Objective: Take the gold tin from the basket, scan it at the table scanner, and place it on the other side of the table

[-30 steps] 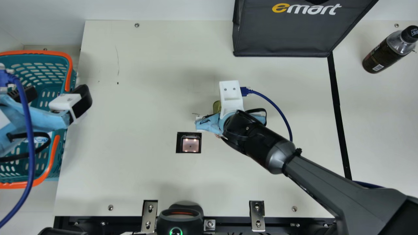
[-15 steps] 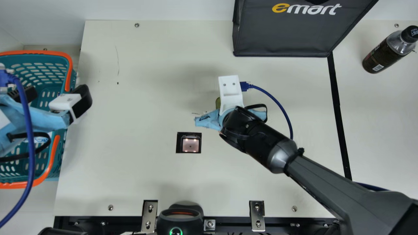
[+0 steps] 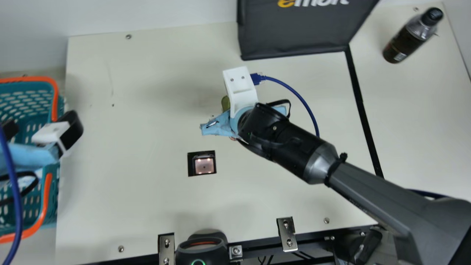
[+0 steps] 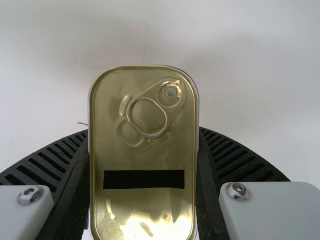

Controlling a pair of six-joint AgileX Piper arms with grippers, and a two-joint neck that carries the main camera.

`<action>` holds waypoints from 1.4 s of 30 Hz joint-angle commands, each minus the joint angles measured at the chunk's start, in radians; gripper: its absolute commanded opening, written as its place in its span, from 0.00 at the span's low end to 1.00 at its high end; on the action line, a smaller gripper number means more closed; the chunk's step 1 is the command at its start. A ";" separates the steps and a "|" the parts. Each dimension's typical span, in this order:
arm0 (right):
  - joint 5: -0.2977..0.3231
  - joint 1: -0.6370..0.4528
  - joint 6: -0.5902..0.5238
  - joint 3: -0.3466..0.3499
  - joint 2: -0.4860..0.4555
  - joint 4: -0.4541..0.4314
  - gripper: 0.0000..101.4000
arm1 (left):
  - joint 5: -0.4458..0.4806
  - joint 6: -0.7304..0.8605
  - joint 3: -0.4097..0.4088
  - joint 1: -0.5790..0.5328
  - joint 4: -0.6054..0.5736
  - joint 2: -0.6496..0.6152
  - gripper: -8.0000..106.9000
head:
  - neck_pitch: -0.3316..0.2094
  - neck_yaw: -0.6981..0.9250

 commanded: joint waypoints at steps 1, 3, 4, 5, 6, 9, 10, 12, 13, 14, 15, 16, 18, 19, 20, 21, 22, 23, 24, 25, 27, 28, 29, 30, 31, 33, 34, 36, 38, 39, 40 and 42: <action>-0.033 -0.047 -0.069 0.030 -0.026 0.028 0.00 | 0.000 0.000 0.000 0.000 0.000 0.000 0.85 | -0.027 -0.093; -0.054 -0.092 -0.126 0.061 -0.055 0.057 0.00 | 0.000 0.000 0.000 0.000 0.000 0.000 0.85 | -0.027 -0.139; -0.064 -0.114 -0.156 0.076 -0.069 0.073 0.00 | 0.000 0.000 0.000 0.000 0.000 0.000 0.85 | -0.027 -0.162; -0.073 -0.138 -0.189 0.091 -0.083 0.092 0.00 | 0.000 0.000 0.000 0.000 0.000 0.000 0.85 | -0.027 -0.162; -0.081 -0.162 -0.224 0.107 -0.097 0.111 0.00 | 0.000 0.000 0.000 0.000 0.000 0.000 0.85 | -0.027 -0.162; -0.101 -0.235 -0.336 0.149 -0.139 0.175 0.00 | 0.000 0.000 0.000 0.000 0.000 0.000 0.85 | -0.027 -0.162; -0.104 -0.259 -0.374 0.162 -0.153 0.197 0.00 | 0.000 0.000 0.000 0.000 0.000 0.000 0.85 | -0.027 -0.162; -0.108 -0.312 -0.455 0.187 -0.180 0.245 0.00 | 0.000 0.000 0.000 0.000 0.000 0.000 0.85 | -0.027 -0.162; -0.108 -0.338 -0.494 0.199 -0.193 0.267 0.00 | 0.000 0.000 0.000 0.000 0.000 0.000 0.85 | -0.027 -0.162; -0.107 -0.367 -0.534 0.209 -0.206 0.289 0.00 | 0.000 0.000 0.000 0.000 0.000 0.000 0.85 | -0.027 -0.162; -0.104 -0.397 -0.573 0.219 -0.219 0.310 0.00 | 0.000 0.000 0.000 0.000 0.000 0.000 0.85 | -0.027 -0.162; -0.099 -0.427 -0.610 0.228 -0.231 0.330 0.00 | 0.000 0.000 0.000 0.000 0.000 0.000 0.85 | -0.027 -0.162; -0.089 -0.493 -0.685 0.244 -0.252 0.369 0.00 | 0.000 0.000 0.000 0.000 0.000 0.000 0.85 | -0.027 -0.162; -0.083 -0.527 -0.722 0.251 -0.262 0.388 0.00 | 0.000 0.000 0.000 0.000 0.000 0.000 0.85 | -0.027 -0.162; -0.077 -0.560 -0.754 0.258 -0.272 0.404 0.00 | 0.000 0.000 0.000 0.000 0.000 0.000 0.85 | -0.027 -0.162; -0.071 -0.596 -0.789 0.263 -0.281 0.421 0.00 | 0.000 0.000 0.000 0.000 0.000 0.000 0.85 | -0.027 -0.162; -0.064 -0.633 -0.823 0.268 -0.288 0.438 0.00 | 0.000 0.000 0.000 0.000 0.000 0.000 0.85 | -0.027 -0.162; -0.057 -0.669 -0.854 0.273 -0.296 0.452 0.00 | 0.000 0.000 0.000 0.000 0.000 0.000 0.85 | -0.027 -0.162; -0.051 -0.706 -0.887 0.276 -0.302 0.467 0.00 | 0.000 0.000 0.000 0.000 0.000 0.000 0.85 | -0.027 -0.162; -0.045 -0.743 -0.918 0.279 -0.306 0.481 0.00 | 0.000 0.000 0.000 0.000 0.000 0.000 0.85 | -0.027 -0.162; -0.035 -0.812 -0.975 0.283 -0.312 0.507 0.00 | 0.000 0.000 0.000 0.000 0.000 0.000 0.85 | -0.027 -0.162; -0.031 -0.846 -1.004 0.283 -0.313 0.521 0.00 | 0.000 0.000 0.000 0.000 0.000 0.000 0.85 | -0.027 -0.162; -0.027 -0.879 -1.029 0.282 -0.313 0.531 0.00 | 0.000 0.000 0.000 0.000 0.000 0.000 0.85 | -0.027 -0.162; -0.022 -0.913 -1.056 0.280 -0.312 0.542 0.00 | 0.000 0.000 0.000 0.000 0.000 0.000 0.85 | -0.027 -0.162; -0.019 -0.946 -1.082 0.278 -0.309 0.552 0.00 | 0.000 0.000 0.000 0.000 0.000 0.000 0.85 | -0.027 -0.162; -0.012 -1.008 -1.130 0.273 -0.303 0.572 0.00 | 0.000 0.000 0.000 0.000 0.000 0.000 0.85 | -0.027 -0.162; -0.010 -1.038 -1.153 0.269 -0.298 0.581 0.00 | 0.000 0.000 0.000 0.000 0.000 0.000 0.85 | -0.027 -0.162; -0.006 -1.093 -1.195 0.262 -0.288 0.597 0.00 | 0.000 0.000 0.000 0.000 0.000 0.000 0.85 | -0.027 -0.162; -0.004 -1.146 -1.235 0.252 -0.275 0.611 0.00 | 0.000 0.000 0.000 0.000 0.000 0.000 0.85 | -0.027 -0.162; -0.002 -1.171 -1.255 0.247 -0.267 0.616 0.00 | 0.000 0.000 0.000 0.000 0.000 0.000 0.85 | -0.027 -0.162; -0.001 -1.195 -1.273 0.241 -0.259 0.622 0.00 | 0.000 0.000 0.000 0.000 0.000 0.000 0.85 | -0.027 -0.162; 0.000 -1.238 -1.305 0.229 -0.242 0.631 0.00 | 0.000 0.000 0.000 0.000 0.000 0.000 0.85 | -0.027 -0.162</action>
